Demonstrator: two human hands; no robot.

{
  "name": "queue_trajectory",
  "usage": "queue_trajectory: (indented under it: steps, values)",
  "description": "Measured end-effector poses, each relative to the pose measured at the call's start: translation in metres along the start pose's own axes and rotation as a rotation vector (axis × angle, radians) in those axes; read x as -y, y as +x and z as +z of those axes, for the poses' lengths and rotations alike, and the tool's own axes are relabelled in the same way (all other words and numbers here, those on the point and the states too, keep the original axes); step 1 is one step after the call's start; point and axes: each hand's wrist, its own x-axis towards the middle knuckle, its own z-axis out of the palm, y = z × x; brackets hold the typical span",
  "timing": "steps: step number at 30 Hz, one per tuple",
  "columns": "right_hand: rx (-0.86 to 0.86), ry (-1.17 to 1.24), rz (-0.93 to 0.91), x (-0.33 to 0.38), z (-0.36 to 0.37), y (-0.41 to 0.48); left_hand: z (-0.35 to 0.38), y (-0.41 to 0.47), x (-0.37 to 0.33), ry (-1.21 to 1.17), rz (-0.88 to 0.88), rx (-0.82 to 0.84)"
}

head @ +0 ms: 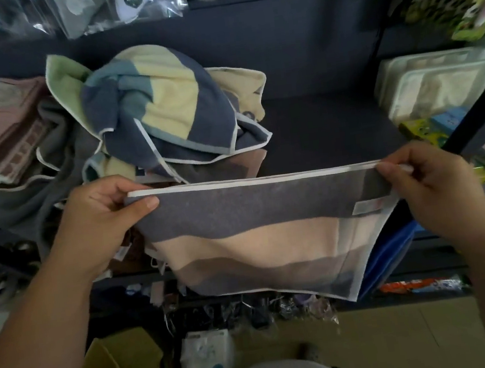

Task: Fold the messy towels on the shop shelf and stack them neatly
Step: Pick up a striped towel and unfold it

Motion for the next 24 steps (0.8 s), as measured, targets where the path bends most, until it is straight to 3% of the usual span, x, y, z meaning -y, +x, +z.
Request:
queue_trajectory:
  steps: [4, 7, 12, 14, 18, 21, 24]
  values:
    - [0.089, 0.247, 0.090, 0.010, -0.006, -0.018, -0.016, -0.009, 0.008, -0.166, -0.016, -0.022]
    - [0.183, 0.322, 0.123, 0.016, -0.026, -0.031, -0.032, -0.016, -0.001, -0.276, 0.044, 0.091]
    - [0.096, -0.351, -0.006, 0.006, -0.005, -0.029, -0.014, -0.004, 0.008, 0.453, 0.033, 0.221]
    - [0.005, -0.417, 0.018, 0.008, 0.007, -0.028, -0.002, -0.002, 0.012, 0.534, 0.032, 0.175]
    - [0.093, -0.322, 0.125, -0.001, 0.004, -0.023, 0.004, 0.003, 0.027, 0.258, -0.067, 0.062]
    - [0.132, -0.171, 0.258, -0.013, -0.003, -0.021, 0.004, -0.001, 0.031, -0.131, -0.221, 0.156]
    - [0.193, 0.095, 0.373, -0.018, -0.011, -0.024, 0.008, -0.010, 0.039, -0.362, -0.302, 0.229]
